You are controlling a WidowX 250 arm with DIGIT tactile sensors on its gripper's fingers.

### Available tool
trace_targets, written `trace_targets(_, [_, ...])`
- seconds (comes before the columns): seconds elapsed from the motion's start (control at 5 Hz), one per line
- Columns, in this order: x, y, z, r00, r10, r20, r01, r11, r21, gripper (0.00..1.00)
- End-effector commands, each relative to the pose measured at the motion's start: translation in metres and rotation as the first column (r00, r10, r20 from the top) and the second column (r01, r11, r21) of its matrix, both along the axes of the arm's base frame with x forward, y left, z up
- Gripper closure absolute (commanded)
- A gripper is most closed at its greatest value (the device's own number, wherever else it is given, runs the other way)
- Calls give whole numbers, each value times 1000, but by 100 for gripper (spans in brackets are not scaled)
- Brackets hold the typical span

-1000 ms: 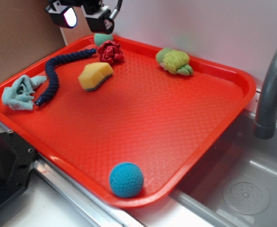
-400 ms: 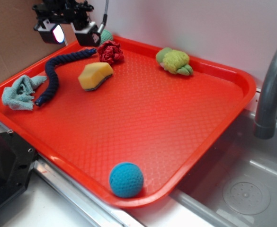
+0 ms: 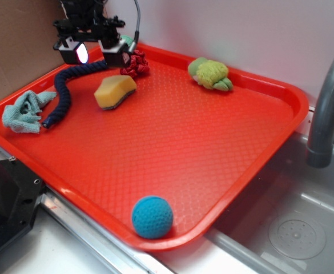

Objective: Grab the red paper.

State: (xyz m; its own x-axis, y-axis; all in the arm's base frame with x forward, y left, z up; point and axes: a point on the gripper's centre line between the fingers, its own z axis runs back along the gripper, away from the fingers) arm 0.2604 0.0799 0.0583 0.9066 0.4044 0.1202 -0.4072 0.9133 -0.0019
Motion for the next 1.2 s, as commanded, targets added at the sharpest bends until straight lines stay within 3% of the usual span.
trace_targets(0.0, [18, 32, 1, 999, -18, 28, 17, 999, 44, 0])
trace_targets(0.4, [28, 25, -11, 999, -34, 23, 34, 999, -12, 0])
trace_targets(0.6, [46, 25, -13, 998, -32, 53, 33, 999, -14, 0])
trace_targets(1.0, [59, 15, -13, 998, -46, 36, 47, 998, -42, 0])
